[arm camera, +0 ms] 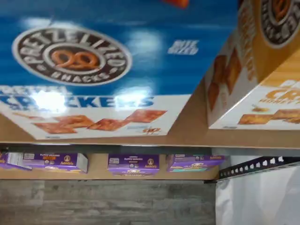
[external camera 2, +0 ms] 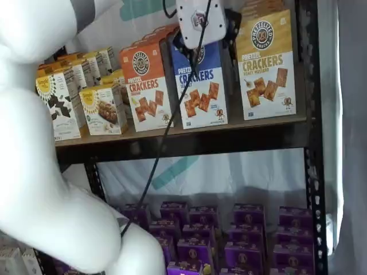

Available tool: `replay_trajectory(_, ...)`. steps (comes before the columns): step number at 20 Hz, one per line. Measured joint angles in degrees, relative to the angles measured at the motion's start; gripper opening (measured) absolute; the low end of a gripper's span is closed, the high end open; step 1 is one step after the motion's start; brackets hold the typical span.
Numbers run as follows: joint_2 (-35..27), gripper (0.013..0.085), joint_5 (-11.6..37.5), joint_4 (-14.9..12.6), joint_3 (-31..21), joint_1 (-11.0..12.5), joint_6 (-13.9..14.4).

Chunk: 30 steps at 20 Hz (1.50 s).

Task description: Retrieve the yellow and white box located on the top shelf, the sixth one from the left

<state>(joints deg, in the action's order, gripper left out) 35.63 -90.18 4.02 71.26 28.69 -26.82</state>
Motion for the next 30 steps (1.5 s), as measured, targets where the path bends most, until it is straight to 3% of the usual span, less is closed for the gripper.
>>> replay_trajectory(12,-3.54,0.0850,-0.51,0.86,4.52,2.38,-2.23)
replay_trajectory(22,-6.34,0.0850,0.09,3.66,7.58,7.56,-6.90)
replay_trajectory(30,-7.92,0.0850,-0.68,4.73,9.44,9.94,-9.14)
